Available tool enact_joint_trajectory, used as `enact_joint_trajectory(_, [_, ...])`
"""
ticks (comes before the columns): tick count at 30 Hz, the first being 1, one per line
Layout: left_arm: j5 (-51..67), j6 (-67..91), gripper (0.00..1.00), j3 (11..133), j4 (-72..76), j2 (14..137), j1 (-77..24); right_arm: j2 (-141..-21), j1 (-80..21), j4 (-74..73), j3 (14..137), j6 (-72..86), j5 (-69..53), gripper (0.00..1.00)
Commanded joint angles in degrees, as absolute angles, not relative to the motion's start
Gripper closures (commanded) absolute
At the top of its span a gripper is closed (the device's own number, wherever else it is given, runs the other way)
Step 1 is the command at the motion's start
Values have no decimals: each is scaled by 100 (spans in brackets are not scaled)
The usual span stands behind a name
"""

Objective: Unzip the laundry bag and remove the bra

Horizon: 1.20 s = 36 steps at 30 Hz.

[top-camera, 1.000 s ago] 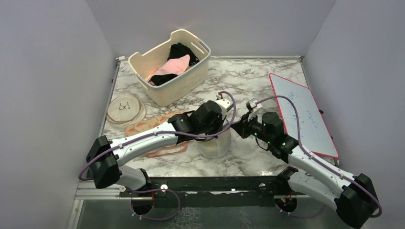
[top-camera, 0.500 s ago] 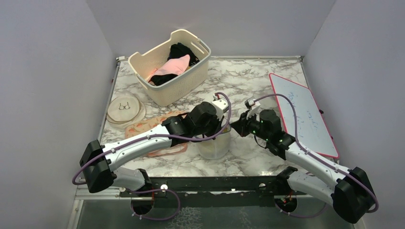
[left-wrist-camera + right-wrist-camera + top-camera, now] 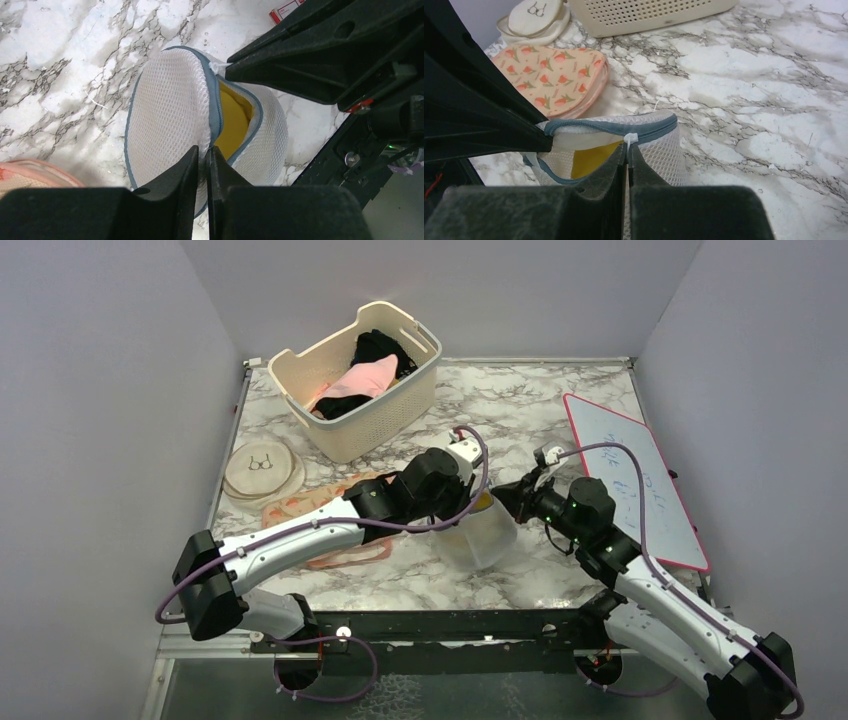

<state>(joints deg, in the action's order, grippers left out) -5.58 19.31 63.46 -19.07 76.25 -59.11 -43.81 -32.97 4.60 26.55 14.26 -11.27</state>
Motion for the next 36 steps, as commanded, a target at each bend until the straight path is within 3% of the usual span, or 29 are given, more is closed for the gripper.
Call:
enact_joint_trajectory(1, [-766, 1884, 93, 6579, -2110, 7875, -5915, -4497, -3287, 590, 2548, 1269, -1371, 99])
enact_joint_trajectory(11, [-734, 2052, 47, 6909, -2423, 8029, -5915, -4558, -3285, 543, 2559, 1223, -1853, 99])
enact_joint_trajectory(18, [-837, 1967, 43, 7160, -2481, 8322, -5915, -4429, -3289, 377, 2708, 1223, -1890, 99])
enact_joint_trajectory(23, [-831, 1974, 52, 7128, -2481, 8437, -5915, -4367, -3290, 274, 2778, 1216, -1920, 99])
enact_joint_trajectory(26, [-889, 1954, 64, 7121, -2474, 8455, -5915, -4366, -3291, 264, 2806, 1196, -1957, 99])
enact_joint_trajectory(30, [-958, 1803, 87, 7198, -2486, 8423, -5915, -4387, -3287, 203, 2801, 1210, -1854, 99])
enact_joint_trajectory(36, [-867, 1435, 100, 7294, -2464, 8247, -5915, -4332, -3288, 514, 2664, 1502, -1560, 99])
